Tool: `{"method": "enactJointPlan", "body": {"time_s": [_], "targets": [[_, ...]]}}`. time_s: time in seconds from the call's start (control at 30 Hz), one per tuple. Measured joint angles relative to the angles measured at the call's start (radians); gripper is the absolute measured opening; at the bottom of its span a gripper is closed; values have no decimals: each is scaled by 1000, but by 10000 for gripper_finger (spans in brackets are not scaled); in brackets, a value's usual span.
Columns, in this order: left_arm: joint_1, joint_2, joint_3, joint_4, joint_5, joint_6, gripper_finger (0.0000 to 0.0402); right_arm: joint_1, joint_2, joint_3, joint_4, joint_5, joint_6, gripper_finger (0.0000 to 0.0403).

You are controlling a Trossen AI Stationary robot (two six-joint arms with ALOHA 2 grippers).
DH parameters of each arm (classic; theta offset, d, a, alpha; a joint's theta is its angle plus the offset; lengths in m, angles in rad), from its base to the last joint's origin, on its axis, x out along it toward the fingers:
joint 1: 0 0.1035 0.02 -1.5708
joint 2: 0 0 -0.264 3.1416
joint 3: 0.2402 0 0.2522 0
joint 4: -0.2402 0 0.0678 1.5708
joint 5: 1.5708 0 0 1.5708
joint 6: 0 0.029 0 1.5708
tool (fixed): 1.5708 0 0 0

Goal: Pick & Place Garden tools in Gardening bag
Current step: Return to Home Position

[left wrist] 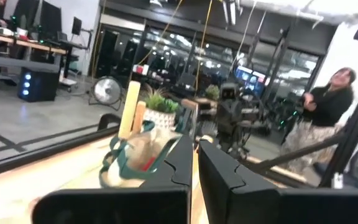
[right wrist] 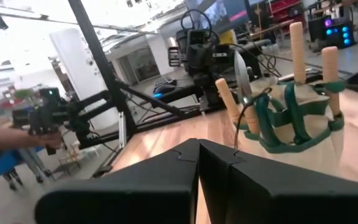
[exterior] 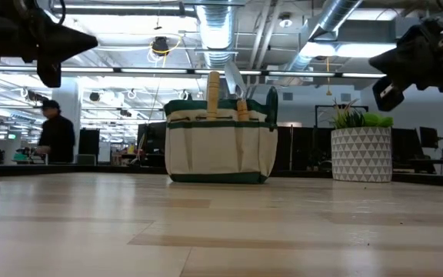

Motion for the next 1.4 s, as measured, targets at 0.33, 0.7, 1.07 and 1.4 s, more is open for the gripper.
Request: {"method": "enactJointPlan", "body": {"time_s": [0.33,0.7,1.07,1.4], "targets": [[0,0,0,-33,-99,159,1,0,4,0,-2,-10,-27,0],[0,0,0,-29,-109,158,4,0,4,0,-2,-8,-27,0],[0,0,0,-23,-112,158,4,0,4,-1,-3,-8,-27,0],[0,0,0,-17,-111,158,3,0,4,-1,-3,-8,-27,0]]}}
